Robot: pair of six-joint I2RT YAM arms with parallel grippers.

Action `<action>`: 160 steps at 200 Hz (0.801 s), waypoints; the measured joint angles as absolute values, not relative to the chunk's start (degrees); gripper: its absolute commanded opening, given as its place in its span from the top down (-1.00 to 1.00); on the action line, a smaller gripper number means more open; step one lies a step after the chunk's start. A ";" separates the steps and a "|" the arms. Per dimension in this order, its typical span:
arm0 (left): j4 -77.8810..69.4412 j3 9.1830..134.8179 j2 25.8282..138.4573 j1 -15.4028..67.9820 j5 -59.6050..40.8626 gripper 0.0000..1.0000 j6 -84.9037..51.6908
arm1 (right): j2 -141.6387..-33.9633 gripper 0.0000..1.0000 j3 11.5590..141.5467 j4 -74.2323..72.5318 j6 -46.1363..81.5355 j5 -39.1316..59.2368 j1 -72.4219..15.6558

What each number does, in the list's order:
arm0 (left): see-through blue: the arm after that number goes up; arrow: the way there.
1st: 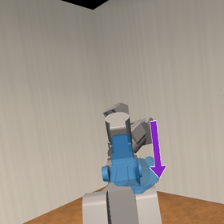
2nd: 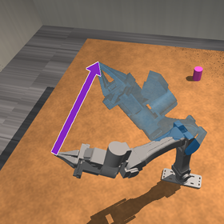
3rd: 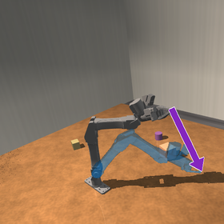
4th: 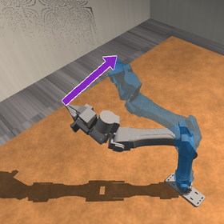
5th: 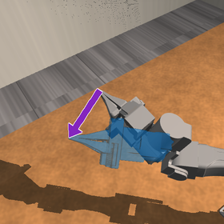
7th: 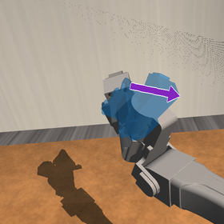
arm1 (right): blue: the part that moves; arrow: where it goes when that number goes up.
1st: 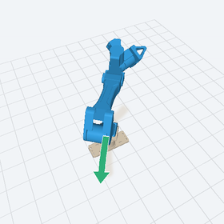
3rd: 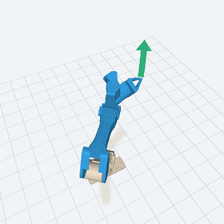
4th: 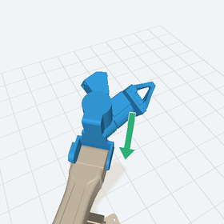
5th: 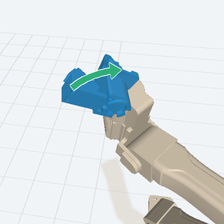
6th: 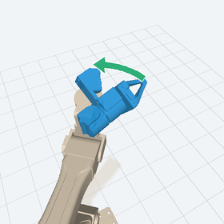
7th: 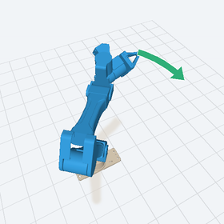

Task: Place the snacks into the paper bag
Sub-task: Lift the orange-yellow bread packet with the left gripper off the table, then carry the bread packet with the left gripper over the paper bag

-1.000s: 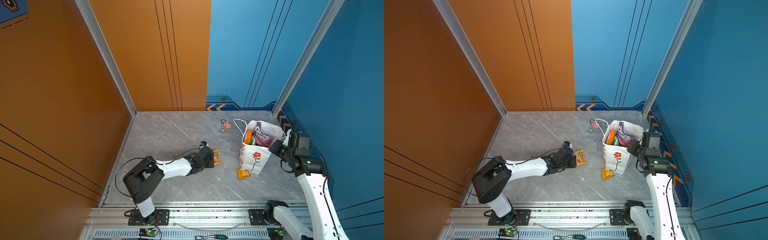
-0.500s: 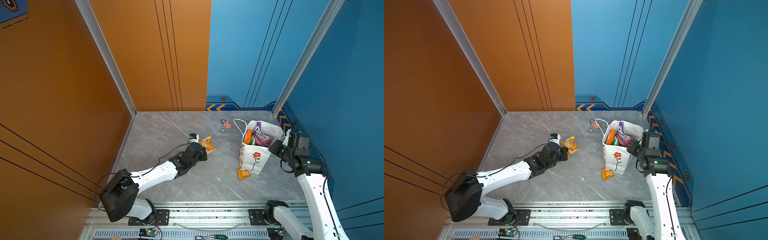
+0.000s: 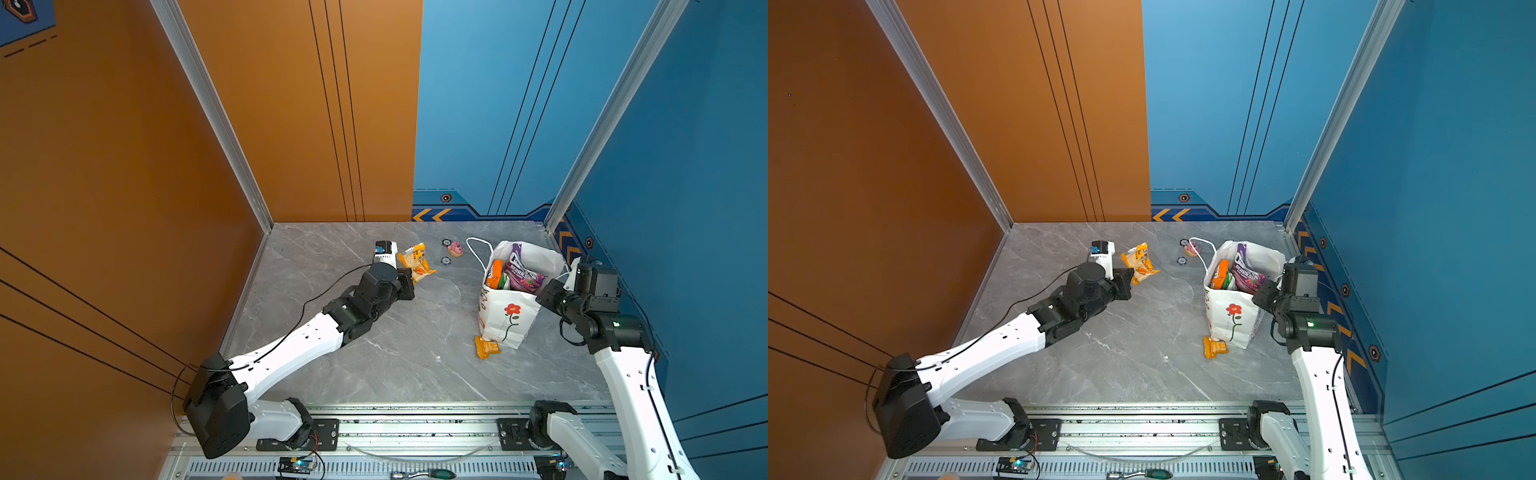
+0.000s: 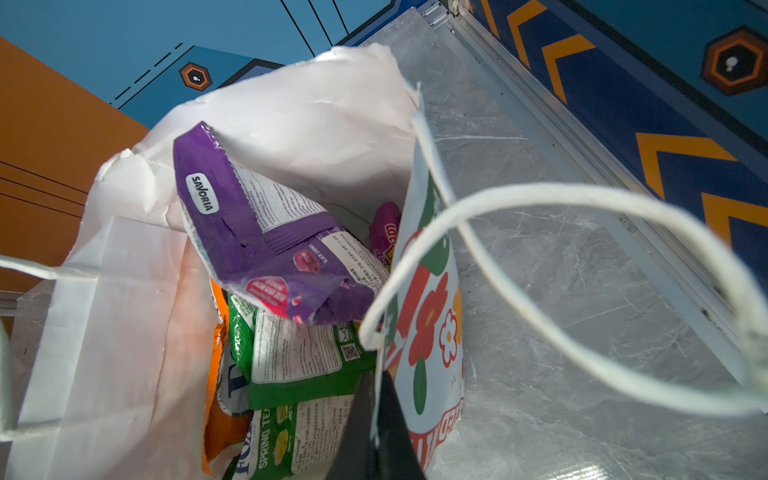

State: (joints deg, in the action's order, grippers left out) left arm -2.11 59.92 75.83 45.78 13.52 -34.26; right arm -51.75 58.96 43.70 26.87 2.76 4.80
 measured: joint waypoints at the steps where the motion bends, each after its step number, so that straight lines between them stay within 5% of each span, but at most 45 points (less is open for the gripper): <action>1: -2.11 60.07 75.83 45.82 13.52 1.00 -34.15 | -51.75 1.00 58.96 43.70 26.87 2.79 4.80; 160: 4.45 89.19 92.44 59.64 13.69 1.00 -19.79 | -51.75 1.00 58.96 43.64 26.87 2.76 4.38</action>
State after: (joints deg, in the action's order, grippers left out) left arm 4.45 89.19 92.44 59.64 13.69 -19.79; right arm -51.75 58.96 43.64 26.87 2.76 4.38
